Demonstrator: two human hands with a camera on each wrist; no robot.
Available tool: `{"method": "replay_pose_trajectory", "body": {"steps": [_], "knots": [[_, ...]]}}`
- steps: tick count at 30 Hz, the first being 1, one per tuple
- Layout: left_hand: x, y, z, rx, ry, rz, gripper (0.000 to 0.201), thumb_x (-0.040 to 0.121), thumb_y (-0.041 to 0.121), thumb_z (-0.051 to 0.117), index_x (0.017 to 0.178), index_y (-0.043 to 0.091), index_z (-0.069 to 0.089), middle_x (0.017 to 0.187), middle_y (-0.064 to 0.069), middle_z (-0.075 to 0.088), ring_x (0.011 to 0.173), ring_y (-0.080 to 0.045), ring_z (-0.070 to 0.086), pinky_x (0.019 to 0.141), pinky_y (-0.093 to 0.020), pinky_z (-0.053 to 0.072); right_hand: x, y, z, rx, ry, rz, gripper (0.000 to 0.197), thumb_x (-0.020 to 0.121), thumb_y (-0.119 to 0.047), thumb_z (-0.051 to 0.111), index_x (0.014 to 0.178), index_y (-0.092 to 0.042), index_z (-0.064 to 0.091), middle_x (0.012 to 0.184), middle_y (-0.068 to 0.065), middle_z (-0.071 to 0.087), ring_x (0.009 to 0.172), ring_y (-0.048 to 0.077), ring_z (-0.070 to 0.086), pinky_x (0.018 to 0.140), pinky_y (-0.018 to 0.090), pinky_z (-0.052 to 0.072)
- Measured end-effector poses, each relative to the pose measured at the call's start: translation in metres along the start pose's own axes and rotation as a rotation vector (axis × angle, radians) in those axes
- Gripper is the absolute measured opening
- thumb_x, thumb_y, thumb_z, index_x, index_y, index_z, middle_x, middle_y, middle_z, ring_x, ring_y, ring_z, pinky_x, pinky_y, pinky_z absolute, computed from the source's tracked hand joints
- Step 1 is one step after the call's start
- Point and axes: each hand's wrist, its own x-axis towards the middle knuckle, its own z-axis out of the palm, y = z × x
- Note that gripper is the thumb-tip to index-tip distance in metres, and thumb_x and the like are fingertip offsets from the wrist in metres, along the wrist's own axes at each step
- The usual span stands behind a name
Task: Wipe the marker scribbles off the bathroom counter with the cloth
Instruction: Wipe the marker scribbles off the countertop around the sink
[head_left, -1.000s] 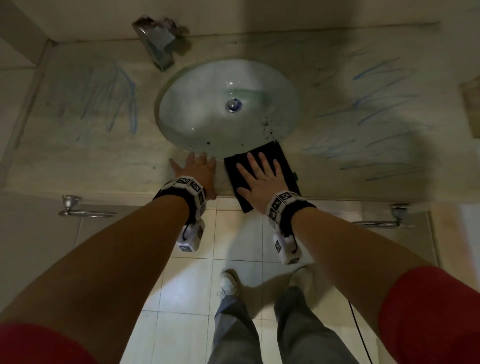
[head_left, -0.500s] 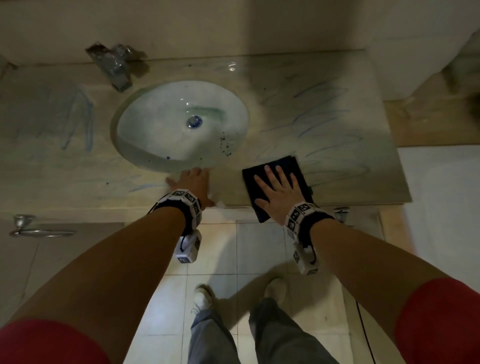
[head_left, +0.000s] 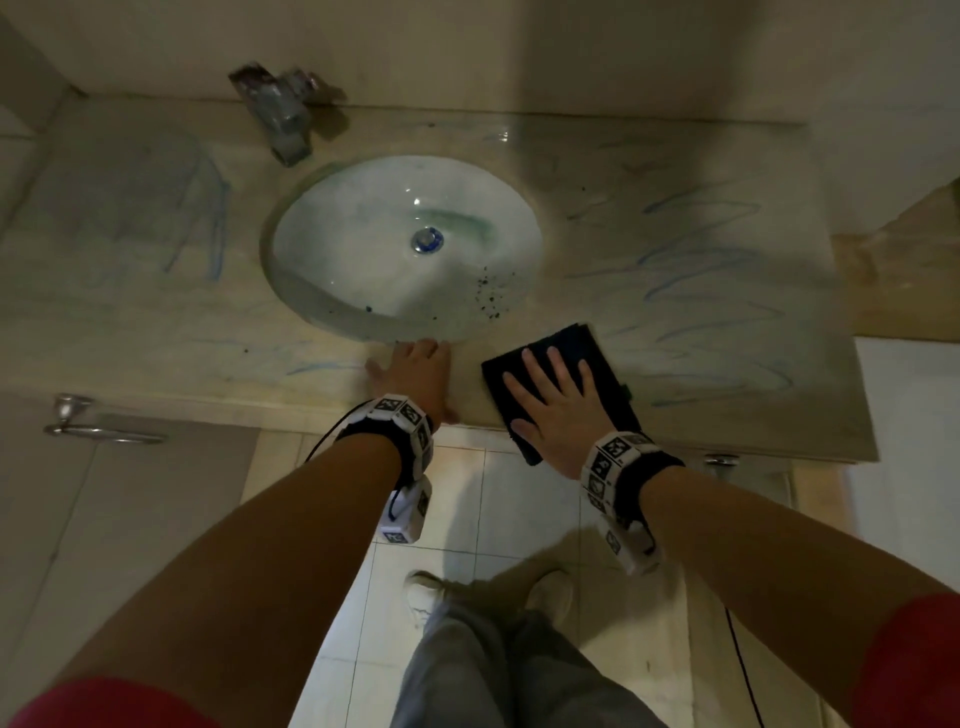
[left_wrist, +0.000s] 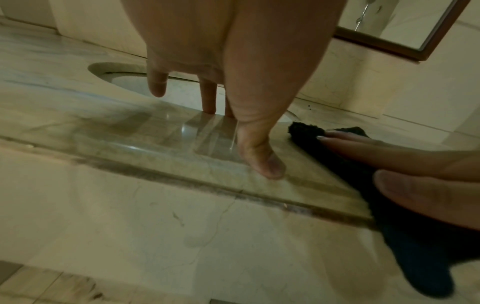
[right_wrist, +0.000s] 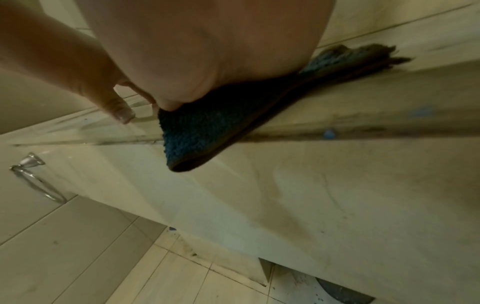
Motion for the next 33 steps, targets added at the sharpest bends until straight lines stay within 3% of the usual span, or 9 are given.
{"method": "replay_pose_trajectory", "body": {"steps": [2, 7, 13, 18, 23, 33], "knots": [[0.002, -0.001, 0.0, -0.002, 0.003, -0.002, 0.103, 0.069, 0.051, 0.08, 0.15, 0.026, 0.021, 0.155, 0.003, 0.023, 0.141, -0.027, 0.023, 0.105, -0.064, 0.028, 0.012, -0.006, -0.001, -0.018, 0.005, -0.003, 0.066, 0.092, -0.061, 0.001, 0.152, -0.035, -0.01, 0.16, -0.002, -0.022, 0.146, 0.029, -0.022, 0.116, 0.056, -0.011], [0.004, -0.003, 0.0, -0.005, -0.002, -0.008, 0.104, 0.07, 0.052, 0.079, 0.151, 0.027, 0.019, 0.156, 0.004, 0.021, 0.142, -0.027, 0.02, 0.107, -0.063, 0.025, 0.052, -0.001, -0.022, 0.034, 0.038, 0.046, 0.064, 0.099, -0.056, 0.022, 0.154, -0.034, -0.001, 0.162, -0.002, -0.013, 0.148, 0.028, -0.014, 0.117, 0.055, -0.009], [0.005, 0.0, -0.002, -0.014, -0.024, -0.025, 0.105, 0.069, 0.05, 0.08, 0.151, 0.027, 0.018, 0.155, 0.002, 0.023, 0.142, -0.027, 0.021, 0.106, -0.065, 0.022, 0.111, 0.021, -0.046, 0.067, 0.004, 0.162, 0.064, 0.098, -0.057, 0.022, 0.154, -0.03, 0.006, 0.163, 0.0, -0.01, 0.148, 0.03, -0.013, 0.117, 0.058, -0.004], [0.004, 0.001, -0.005, -0.015, -0.01, -0.011, 0.098, 0.068, 0.046, 0.081, 0.146, 0.026, 0.027, 0.149, 0.0, 0.031, 0.137, -0.029, 0.028, 0.105, -0.065, 0.026, 0.066, -0.008, -0.03, 0.01, 0.02, 0.083, 0.067, 0.098, -0.056, 0.023, 0.155, -0.03, -0.002, 0.162, 0.005, -0.015, 0.148, 0.034, -0.013, 0.117, 0.059, -0.004], [0.004, 0.003, -0.005, -0.005, -0.001, -0.006, 0.094, 0.068, 0.045, 0.082, 0.145, 0.024, 0.031, 0.148, 0.0, 0.033, 0.136, -0.03, 0.028, 0.105, -0.065, 0.027, 0.021, -0.031, -0.011, -0.011, -0.069, -0.01, 0.067, 0.098, -0.059, 0.015, 0.151, -0.033, -0.015, 0.158, 0.002, -0.028, 0.144, 0.031, -0.027, 0.116, 0.057, -0.011], [0.004, 0.005, -0.006, 0.011, -0.036, -0.022, 0.101, 0.07, 0.048, 0.08, 0.149, 0.023, 0.023, 0.151, -0.001, 0.027, 0.139, -0.028, 0.025, 0.105, -0.067, 0.026, 0.094, -0.01, -0.045, 0.081, -0.024, 0.084, 0.066, 0.098, -0.057, 0.025, 0.154, -0.032, -0.001, 0.162, -0.001, -0.013, 0.147, 0.028, -0.019, 0.116, 0.055, -0.01]]}}
